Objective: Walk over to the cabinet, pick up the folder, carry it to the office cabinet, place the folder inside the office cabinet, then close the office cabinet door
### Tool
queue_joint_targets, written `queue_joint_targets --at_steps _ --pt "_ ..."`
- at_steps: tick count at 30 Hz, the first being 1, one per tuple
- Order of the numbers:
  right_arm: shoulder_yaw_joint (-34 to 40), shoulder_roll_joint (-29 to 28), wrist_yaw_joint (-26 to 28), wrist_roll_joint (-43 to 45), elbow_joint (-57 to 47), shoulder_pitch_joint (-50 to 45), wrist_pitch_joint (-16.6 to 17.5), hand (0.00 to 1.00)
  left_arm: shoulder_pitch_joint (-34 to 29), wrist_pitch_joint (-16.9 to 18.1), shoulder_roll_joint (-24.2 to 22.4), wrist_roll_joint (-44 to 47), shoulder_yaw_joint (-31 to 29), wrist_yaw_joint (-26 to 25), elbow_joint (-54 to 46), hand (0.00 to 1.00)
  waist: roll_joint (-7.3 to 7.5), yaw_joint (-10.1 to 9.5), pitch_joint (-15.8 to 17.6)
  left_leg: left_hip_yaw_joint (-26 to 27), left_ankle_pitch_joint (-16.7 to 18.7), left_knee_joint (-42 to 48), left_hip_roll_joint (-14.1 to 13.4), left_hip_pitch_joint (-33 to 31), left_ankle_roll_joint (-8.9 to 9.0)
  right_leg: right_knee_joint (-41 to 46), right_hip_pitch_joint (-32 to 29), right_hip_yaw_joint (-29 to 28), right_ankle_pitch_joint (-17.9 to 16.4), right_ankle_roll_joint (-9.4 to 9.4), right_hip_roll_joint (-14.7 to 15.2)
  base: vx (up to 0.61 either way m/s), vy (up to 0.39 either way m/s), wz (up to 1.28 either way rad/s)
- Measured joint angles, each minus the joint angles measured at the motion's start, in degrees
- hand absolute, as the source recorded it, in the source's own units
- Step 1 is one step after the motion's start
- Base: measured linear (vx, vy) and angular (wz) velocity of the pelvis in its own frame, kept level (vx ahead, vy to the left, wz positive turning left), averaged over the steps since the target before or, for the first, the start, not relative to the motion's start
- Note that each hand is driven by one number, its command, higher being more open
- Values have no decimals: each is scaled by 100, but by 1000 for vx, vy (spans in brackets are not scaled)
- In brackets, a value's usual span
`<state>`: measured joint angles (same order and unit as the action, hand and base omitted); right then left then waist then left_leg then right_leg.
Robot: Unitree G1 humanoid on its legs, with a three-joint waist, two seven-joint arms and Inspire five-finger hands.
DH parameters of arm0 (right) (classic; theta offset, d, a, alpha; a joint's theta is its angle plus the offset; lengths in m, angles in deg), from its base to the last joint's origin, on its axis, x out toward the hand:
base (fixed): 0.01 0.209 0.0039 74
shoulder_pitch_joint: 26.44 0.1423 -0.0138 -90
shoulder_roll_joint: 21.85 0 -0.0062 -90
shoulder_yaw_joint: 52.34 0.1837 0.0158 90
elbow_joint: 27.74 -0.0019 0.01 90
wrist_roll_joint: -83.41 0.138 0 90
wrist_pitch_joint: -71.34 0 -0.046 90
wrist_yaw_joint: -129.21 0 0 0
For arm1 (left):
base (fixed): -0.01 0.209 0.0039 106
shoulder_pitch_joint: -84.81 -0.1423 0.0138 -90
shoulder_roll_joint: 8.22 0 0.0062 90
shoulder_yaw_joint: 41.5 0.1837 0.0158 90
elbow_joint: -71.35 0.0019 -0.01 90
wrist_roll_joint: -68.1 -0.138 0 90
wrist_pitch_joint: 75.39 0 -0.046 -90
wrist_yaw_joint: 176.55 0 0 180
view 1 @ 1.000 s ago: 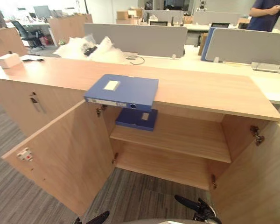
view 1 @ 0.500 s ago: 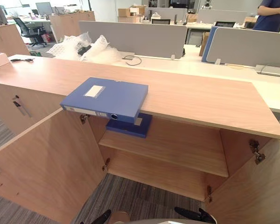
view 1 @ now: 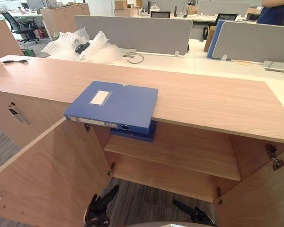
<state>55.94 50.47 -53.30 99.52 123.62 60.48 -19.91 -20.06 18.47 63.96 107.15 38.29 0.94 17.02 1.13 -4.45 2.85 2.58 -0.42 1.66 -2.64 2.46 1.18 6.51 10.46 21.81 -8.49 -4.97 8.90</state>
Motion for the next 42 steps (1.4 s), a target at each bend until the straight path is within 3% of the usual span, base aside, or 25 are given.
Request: queue_joint_targets --at_steps 8,13,17,26,30,33,38,42 --pt "-379 26 -4 190 -86 -45 -61 100 -541 70 -192 415 477 -125 -2418 100 7 -53 -10 -47 -313 -558 7 184 72 -35 -39 43 30 -21 -16 -44 -3 4" --pt "-374 -82 -26 187 -55 -67 -204 100 -619 -4 -225 -1557 381 -614 -3345 100 141 -163 -98 -171 -328 -465 28 58 54 -99 -19 179 36 -31 -25 23 -18 13" --pt "-383 -199 -95 188 -54 -38 -216 100 -632 -327 -239 -3210 194 -1238 -3591 100 171 -215 -135 -225 -240 -319 42 29 70 -193 101 261 37 -37 -35 24 -18 7" --pt "-835 -255 -331 184 14 -36 -242 100 -631 -461 -248 -4932 -58 -2685 -4657 100 225 -333 -279 -290 -208 -301 18 25 95 -282 175 329 37 -34 -85 -3 -9 3" --pt "-833 -256 -433 184 162 -38 -244 100 -630 -690 -254 -5597 -318 -3294 -5292 100 291 -349 -405 -275 -177 -309 14 48 105 -290 188 312 37 -35 -86 0 0 0" --pt "-825 -256 -446 184 209 -39 -240 100 -613 -995 -228 -6437 -179 -3689 -5829 100 308 -355 -428 -263 -158 -313 18 79 105 -291 213 300 38 -35 -80 0 0 0" --pt "-755 -255 -446 137 264 -61 -209 100 -528 -1081 64 -8119 789 -3687 -6689 100 223 -349 -591 -209 -125 -339 9 71 144 -308 174 238 38 -36 -87 -8 3 -4" --pt "-554 -256 -419 -39 312 -40 -125 100 -173 -795 451 -8948 1105 -3338 -6685 100 58 -295 -743 -143 -134 -340 -14 60 130 -392 154 159 52 -23 -138 3 -8 -11"
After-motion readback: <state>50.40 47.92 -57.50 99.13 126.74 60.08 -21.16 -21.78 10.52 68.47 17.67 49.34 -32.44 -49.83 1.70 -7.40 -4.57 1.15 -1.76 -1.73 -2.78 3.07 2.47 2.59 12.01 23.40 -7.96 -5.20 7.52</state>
